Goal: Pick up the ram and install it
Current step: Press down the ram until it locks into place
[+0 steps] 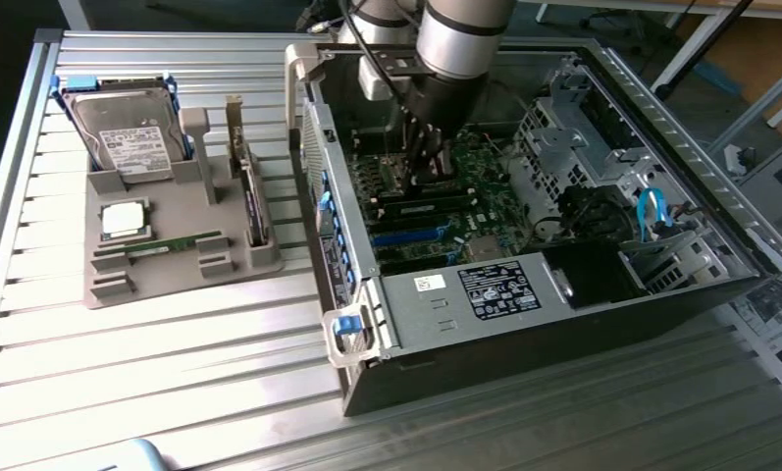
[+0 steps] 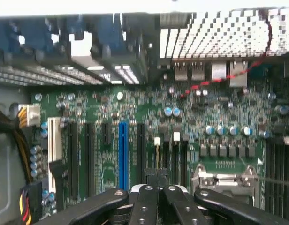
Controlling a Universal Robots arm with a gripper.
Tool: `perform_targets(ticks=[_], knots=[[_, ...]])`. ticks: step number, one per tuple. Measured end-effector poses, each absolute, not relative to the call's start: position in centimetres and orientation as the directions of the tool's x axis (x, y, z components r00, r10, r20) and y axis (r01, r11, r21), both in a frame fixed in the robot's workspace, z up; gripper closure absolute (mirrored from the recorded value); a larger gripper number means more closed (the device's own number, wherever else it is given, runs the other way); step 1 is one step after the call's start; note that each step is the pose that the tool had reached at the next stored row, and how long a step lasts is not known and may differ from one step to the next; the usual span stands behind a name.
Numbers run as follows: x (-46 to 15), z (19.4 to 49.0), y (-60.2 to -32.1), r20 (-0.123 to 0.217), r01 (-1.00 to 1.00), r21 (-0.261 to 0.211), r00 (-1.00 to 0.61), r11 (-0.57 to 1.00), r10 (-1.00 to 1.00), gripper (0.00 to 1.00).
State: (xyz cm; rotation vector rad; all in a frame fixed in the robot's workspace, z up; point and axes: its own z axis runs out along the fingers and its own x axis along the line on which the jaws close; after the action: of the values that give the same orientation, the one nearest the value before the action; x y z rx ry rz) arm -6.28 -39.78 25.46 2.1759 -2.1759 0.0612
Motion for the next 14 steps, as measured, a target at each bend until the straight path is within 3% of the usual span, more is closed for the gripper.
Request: perform_targets(ticks=[14], knots=[[-3.4, 26.0, -39.8, 0.073, -1.000, 0.017, 0.001, 0.001, -0.997, 0.89]])
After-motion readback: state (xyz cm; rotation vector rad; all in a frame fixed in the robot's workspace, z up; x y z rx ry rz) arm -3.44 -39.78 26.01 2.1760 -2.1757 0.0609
